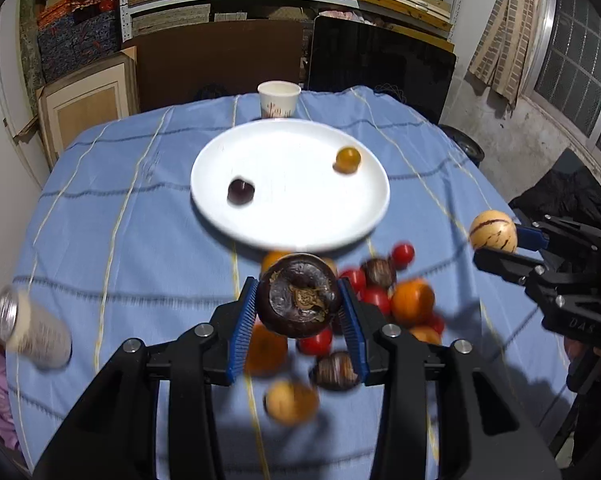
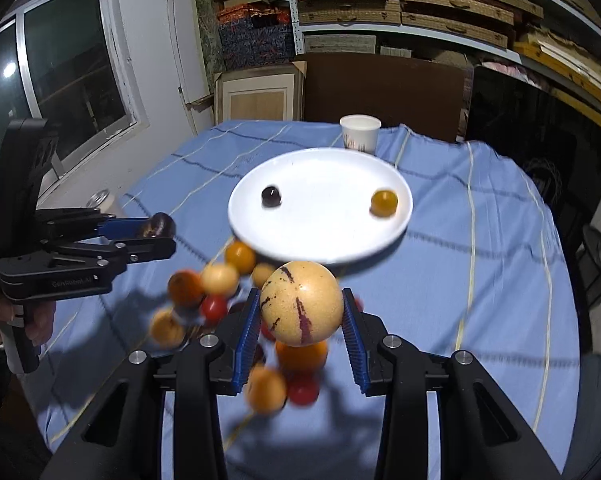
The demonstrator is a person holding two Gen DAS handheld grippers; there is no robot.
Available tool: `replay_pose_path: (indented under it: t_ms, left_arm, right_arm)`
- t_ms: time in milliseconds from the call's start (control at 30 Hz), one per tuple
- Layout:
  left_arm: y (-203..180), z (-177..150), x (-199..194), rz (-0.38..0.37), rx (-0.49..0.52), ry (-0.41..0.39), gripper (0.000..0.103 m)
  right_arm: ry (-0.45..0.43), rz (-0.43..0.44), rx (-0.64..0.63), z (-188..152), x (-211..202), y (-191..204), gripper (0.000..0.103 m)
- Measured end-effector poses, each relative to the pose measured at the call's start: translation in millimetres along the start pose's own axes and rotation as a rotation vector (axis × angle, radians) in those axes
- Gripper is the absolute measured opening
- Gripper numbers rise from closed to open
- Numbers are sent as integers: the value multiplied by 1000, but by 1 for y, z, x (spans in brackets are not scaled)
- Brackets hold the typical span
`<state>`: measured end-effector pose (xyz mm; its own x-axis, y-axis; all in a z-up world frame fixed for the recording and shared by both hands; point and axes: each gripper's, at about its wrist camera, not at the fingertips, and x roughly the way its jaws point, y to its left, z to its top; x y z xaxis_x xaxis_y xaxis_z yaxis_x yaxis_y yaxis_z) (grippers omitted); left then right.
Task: Organize fruits
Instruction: 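Carry both fruits onto the white plate and open both tools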
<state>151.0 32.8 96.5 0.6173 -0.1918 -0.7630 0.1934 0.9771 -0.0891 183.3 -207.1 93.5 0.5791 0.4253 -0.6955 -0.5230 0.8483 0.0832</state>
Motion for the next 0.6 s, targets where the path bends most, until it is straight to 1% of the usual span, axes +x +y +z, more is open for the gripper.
replay_pose_path:
  t_ms: [100,200,267,400,600]
  left_arm:
    - [7,22,21,14,-9,-1,39]
    - [18,43,52,32,-30,23,39]
    - [23,51,73,42,-33,44,39]
    - [29,58,108,55,-49,91,39]
    - [30,61,138,67,-46,118,40]
  right_arm:
    - [8,-16,-21,20,23,-8,40]
    - [36,-30,-19,37,58,-24,40]
    - [50,-37,-14,43,79,-33,40]
    - [84,-49,14,53,116,-50,40]
    - [113,-67,28,58,148,-63,40]
